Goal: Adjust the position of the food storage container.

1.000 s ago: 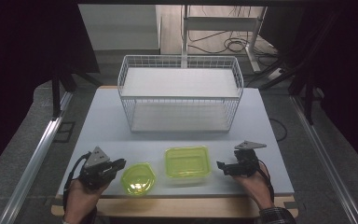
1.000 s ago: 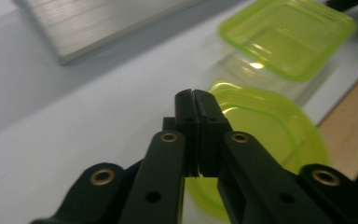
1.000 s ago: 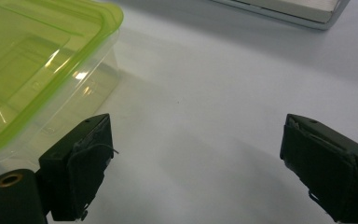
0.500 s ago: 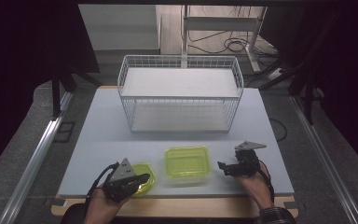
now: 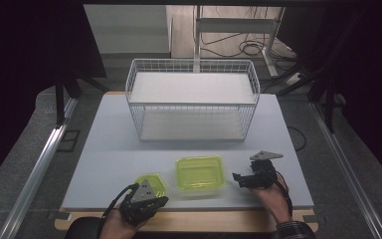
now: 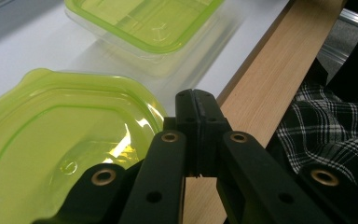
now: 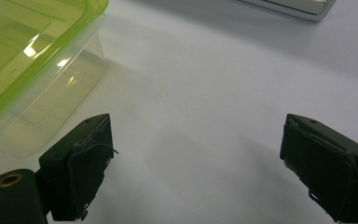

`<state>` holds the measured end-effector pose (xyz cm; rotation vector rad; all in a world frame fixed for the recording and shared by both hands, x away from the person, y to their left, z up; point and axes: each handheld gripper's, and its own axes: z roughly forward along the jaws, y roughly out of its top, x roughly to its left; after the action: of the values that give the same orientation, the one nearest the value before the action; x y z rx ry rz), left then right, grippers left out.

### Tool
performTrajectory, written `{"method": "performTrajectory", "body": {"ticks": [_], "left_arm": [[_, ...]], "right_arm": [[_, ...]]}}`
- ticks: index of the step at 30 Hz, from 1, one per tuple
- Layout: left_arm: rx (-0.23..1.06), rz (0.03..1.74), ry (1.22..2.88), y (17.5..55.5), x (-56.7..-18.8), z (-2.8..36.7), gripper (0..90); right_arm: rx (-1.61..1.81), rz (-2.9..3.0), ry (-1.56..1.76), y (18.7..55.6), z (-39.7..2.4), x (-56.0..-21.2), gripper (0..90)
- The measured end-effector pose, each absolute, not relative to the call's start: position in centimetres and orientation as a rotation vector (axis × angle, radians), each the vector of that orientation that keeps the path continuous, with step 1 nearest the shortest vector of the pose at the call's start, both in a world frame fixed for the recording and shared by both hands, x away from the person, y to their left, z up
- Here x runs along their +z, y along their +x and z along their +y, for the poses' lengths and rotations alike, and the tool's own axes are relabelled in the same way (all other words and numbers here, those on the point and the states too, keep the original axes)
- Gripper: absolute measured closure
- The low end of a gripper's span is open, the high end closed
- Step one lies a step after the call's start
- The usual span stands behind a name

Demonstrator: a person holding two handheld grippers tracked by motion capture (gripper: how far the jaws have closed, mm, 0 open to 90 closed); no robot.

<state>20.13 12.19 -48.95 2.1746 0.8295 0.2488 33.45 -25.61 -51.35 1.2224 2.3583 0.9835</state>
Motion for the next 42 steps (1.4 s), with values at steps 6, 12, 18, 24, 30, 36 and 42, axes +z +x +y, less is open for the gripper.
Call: {"method": "performTrajectory", "body": {"ticks": [6, 12, 18, 24, 30, 36, 42], "left_arm": [[0.237, 0.839, 2.184, 20.2, -49.1, 12.1, 90.0], [0.246, 0.864, 2.188, 20.6, -49.3, 12.6, 90.0], [0.253, 0.891, 2.167, 20.9, -49.3, 13.5, 90.0], [0.276, 0.929, 2.155, 21.3, -49.2, 14.6, 90.0], [0.309, 0.978, 2.145, 21.7, -49.1, 15.9, 90.0], [0.329, 1.018, 2.133, 22.1, -49.1, 17.1, 90.0], [0.365, 1.072, 2.141, 22.4, -49.3, 18.2, 90.0]], "right_arm": [[0.980, 2.359, 1.226, 33.5, -25.6, -51.4, 9.5], [0.980, 2.357, 1.227, 33.5, -25.6, -51.4, 9.6], [0.987, 2.350, 1.244, 33.5, -25.7, -51.4, 9.6], [0.996, 2.348, 1.247, 33.5, -25.6, -51.4, 10.1], [0.989, 2.353, 1.245, 33.5, -25.6, -51.4, 10.2], [0.987, 2.354, 1.246, 33.5, -25.6, -51.4, 10.3], [0.991, 2.350, 1.249, 33.5, -25.6, -51.4, 10.4]]}}
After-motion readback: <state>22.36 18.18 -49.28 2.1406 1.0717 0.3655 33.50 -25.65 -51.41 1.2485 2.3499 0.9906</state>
